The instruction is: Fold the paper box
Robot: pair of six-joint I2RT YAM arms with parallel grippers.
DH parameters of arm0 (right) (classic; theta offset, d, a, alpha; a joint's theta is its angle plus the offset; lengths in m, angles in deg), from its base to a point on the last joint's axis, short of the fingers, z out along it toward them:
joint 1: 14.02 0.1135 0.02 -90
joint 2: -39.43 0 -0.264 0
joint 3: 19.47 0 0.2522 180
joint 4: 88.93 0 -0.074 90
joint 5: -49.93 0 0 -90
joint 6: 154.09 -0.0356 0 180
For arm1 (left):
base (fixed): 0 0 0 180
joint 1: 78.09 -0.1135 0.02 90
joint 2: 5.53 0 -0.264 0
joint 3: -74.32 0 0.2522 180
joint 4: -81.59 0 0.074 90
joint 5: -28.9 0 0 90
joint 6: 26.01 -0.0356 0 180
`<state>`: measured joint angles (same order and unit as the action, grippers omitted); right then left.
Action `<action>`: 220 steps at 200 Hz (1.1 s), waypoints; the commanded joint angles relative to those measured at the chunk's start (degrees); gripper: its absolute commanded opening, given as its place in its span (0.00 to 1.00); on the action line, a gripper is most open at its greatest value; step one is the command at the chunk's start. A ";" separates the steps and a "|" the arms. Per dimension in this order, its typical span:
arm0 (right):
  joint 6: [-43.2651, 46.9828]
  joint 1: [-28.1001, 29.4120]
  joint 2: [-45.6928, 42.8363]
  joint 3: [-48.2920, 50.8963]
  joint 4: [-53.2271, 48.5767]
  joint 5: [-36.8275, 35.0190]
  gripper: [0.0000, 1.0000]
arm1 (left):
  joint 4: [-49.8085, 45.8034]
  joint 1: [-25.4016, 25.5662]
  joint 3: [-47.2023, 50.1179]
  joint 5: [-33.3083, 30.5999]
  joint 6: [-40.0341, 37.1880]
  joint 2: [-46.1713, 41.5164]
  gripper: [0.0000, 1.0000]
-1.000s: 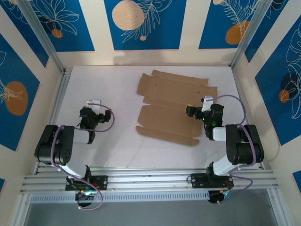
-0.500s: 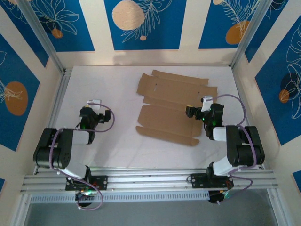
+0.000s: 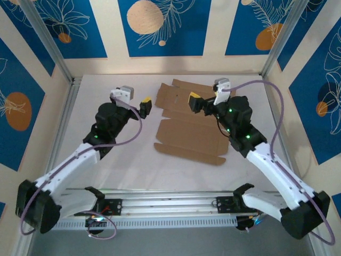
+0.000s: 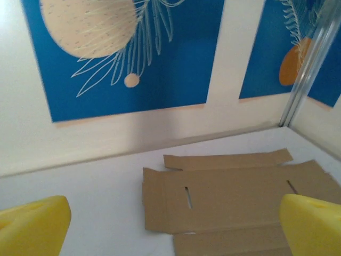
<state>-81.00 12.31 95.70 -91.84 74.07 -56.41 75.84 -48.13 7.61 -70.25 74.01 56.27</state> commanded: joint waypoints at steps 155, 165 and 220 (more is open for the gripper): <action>-9.81 2.07 53.74 -20.48 -31.46 3.33 0.24 | -39.93 -1.04 2.32 -0.11 13.43 -10.62 1.00; -9.04 2.21 55.78 -22.88 -32.69 3.19 0.23 | -39.76 -1.04 2.19 0.26 13.36 -10.98 1.00; -6.50 5.22 63.70 -30.58 -36.30 5.26 0.19 | -39.83 -1.04 2.06 -3.33 13.65 -11.38 1.00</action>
<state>-89.63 15.39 157.21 -120.15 41.50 -53.15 35.97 -48.94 9.25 -70.64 88.18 45.56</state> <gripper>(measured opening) 0.199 0.999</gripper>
